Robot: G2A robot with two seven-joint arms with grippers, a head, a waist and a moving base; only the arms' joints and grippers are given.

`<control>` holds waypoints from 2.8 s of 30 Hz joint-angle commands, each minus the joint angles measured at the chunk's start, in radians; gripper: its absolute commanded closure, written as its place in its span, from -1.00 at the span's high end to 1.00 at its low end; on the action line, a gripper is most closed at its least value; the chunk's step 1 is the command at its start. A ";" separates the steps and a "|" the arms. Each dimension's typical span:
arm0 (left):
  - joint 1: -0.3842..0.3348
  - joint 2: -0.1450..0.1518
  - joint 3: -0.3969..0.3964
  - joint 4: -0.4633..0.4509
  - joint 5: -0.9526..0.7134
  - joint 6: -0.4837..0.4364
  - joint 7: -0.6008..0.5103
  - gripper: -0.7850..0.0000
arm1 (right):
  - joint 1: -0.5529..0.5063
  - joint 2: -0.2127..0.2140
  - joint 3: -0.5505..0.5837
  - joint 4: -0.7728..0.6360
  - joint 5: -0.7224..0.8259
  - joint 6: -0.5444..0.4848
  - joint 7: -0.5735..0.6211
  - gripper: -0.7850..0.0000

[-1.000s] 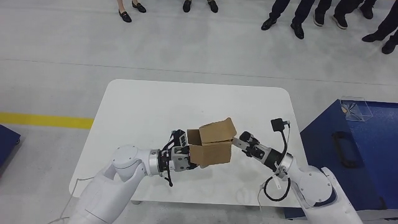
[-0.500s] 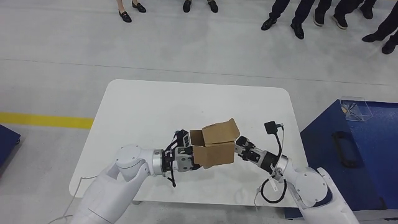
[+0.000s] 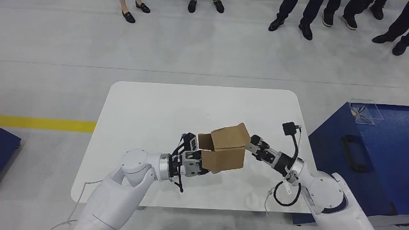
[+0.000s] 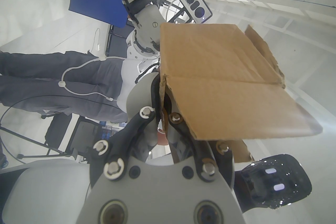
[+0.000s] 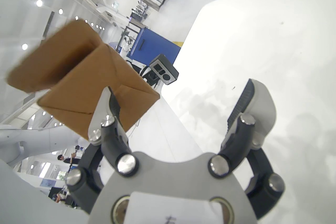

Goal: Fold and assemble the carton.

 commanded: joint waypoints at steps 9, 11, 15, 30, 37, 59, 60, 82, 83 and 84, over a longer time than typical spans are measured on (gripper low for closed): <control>0.001 0.000 -0.002 -0.001 0.002 -0.008 -0.001 -1.00 | -0.100 0.005 0.206 0.020 0.168 -0.078 -0.157 1.00; 0.001 0.000 -0.002 -0.001 0.002 -0.008 -0.001 -1.00 | -0.100 0.005 0.206 0.020 0.168 -0.078 -0.157 1.00; 0.003 0.003 -0.010 -0.027 0.000 0.063 0.044 -1.00 | -0.100 0.005 0.206 0.020 0.168 -0.078 -0.157 1.00; 0.073 -0.057 -0.098 -0.404 -0.913 0.598 1.292 -1.00 | -0.100 0.005 0.206 0.020 0.168 -0.078 -0.157 1.00; -0.015 -0.094 0.006 -0.409 -1.222 0.359 1.952 -1.00 | -0.100 0.005 0.206 0.020 0.168 -0.078 -0.157 1.00; -0.243 -0.229 0.333 0.036 -1.356 0.100 2.240 1.00 | -0.100 0.005 0.206 0.020 0.168 -0.078 -0.157 1.00; -0.242 -0.230 0.328 0.026 -1.363 0.106 2.231 1.00 | -0.100 0.005 0.206 0.020 0.168 -0.078 -0.157 1.00; 0.063 -0.036 -0.091 -0.463 -1.054 0.822 1.822 1.00 | -0.100 0.005 0.206 0.020 0.168 -0.078 -0.157 1.00; 0.063 -0.036 -0.091 -0.463 -1.054 0.822 1.822 1.00 | -0.100 0.005 0.206 0.020 0.168 -0.078 -0.157 1.00; 0.063 -0.036 -0.091 -0.463 -1.054 0.822 1.822 1.00 | -0.100 0.005 0.206 0.020 0.168 -0.078 -0.157 1.00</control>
